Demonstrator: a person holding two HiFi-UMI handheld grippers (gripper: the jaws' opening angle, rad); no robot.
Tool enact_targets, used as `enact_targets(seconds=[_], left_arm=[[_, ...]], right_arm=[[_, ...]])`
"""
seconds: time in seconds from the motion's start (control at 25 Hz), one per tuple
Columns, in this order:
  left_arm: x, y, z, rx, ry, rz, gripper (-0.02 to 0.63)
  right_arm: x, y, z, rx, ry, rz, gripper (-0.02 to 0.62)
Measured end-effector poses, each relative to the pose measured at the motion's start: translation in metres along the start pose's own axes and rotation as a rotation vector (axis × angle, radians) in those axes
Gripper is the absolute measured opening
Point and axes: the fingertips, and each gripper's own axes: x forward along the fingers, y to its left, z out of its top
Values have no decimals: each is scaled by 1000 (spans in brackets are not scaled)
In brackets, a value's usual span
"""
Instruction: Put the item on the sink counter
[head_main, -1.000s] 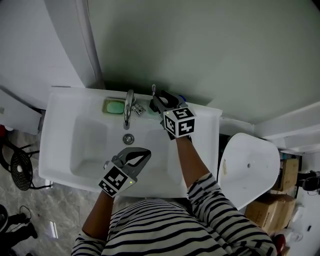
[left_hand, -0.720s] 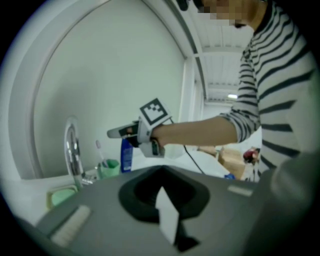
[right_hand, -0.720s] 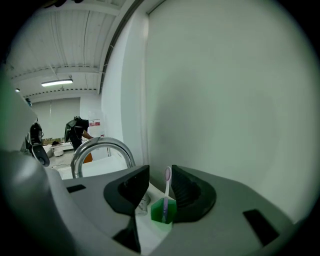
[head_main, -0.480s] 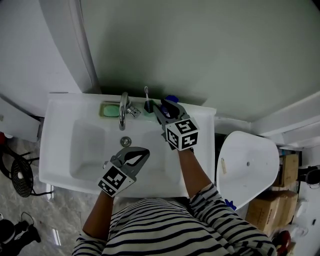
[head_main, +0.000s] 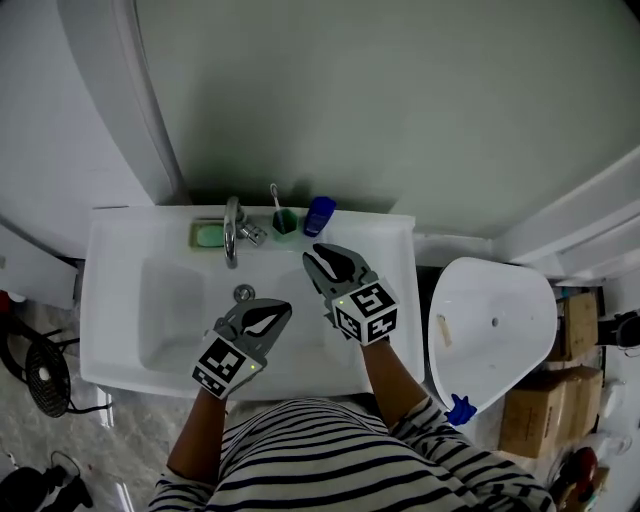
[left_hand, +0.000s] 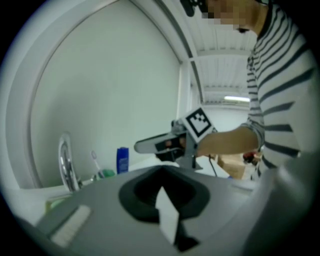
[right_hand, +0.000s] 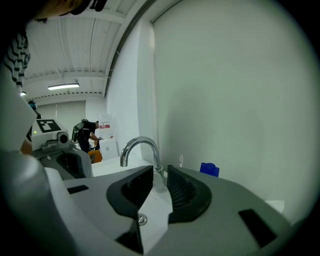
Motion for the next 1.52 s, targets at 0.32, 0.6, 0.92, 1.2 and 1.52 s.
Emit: enact_targets(seconds=[0.32, 0.6, 0.92, 1.2, 1.52], left_arm=[[-4, -11, 7, 10, -4, -20, 6], [-15, -14, 18, 28, -31, -1, 6], [-15, -22, 18, 24, -34, -14, 6], [-3, -32, 19, 29, -31, -52, 6], [5, -40, 19, 38, -27, -86, 6]], right_arm=[[-41, 26, -14, 8, 6, 54, 45], [-75, 48, -19, 8, -9, 66, 25], [-100, 74, -30, 33, -38, 130, 9], [-102, 81, -33, 22, -35, 134, 8], [-104, 79, -28, -2, -33, 124, 7]])
